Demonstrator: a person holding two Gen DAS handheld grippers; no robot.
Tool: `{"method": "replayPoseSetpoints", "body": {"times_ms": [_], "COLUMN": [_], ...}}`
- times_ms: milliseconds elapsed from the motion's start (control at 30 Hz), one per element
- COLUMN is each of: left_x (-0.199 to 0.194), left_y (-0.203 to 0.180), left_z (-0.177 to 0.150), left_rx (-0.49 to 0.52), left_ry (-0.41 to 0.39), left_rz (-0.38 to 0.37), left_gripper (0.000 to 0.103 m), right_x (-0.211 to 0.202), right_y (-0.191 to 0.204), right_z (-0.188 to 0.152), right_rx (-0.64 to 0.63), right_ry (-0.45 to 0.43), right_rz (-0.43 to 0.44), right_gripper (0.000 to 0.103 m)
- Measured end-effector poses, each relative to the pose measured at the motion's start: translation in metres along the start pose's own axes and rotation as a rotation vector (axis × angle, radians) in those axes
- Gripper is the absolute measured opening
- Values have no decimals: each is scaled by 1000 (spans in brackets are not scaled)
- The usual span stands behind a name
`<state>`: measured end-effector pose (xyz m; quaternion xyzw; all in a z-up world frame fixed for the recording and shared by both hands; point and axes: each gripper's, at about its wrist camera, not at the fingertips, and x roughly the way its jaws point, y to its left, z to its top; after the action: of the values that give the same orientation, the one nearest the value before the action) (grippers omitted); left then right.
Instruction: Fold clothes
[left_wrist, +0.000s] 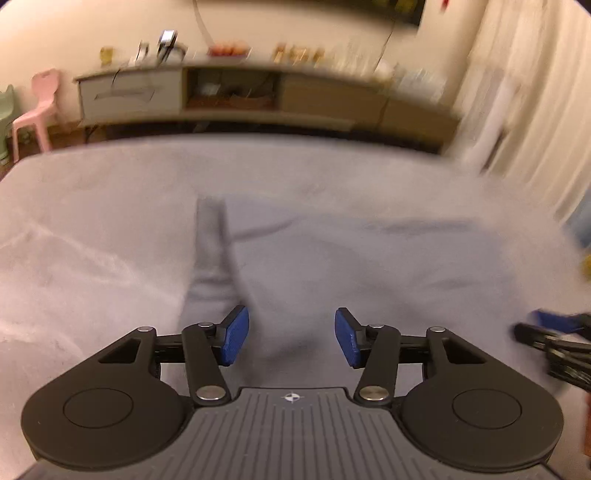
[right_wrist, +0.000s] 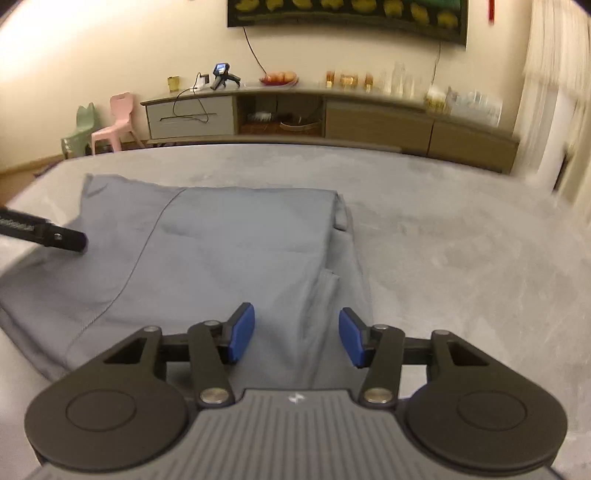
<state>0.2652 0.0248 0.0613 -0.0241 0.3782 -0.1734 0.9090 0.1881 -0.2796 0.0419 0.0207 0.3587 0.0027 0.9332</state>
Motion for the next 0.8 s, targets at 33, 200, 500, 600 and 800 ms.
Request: {"method": "replayPoseSetpoints", "body": {"times_ms": [33, 200, 500, 600, 800], "left_x": [-1, -8, -14, -14, 5], "left_y": [-4, -21, -39, -40, -41], "left_z": [-7, -41, -74, -76, -62], "left_rx": [5, 28, 59, 73, 87], "left_ry": [4, 22, 27, 14, 11], "left_rz": [-2, -9, 5, 18, 25], "left_gripper": [56, 60, 60, 60, 62], "right_x": [-12, -42, -20, -41, -28], "right_y": [-5, 8, 2, 3, 36], "right_z": [2, -5, -19, -21, -34], "right_rx": [1, -48, -71, -29, -180], "right_ry": [-25, -71, 8, -44, -27], "right_rz": [9, 155, 100, 128, 178], "right_gripper": [41, 41, 43, 33, 50]}}
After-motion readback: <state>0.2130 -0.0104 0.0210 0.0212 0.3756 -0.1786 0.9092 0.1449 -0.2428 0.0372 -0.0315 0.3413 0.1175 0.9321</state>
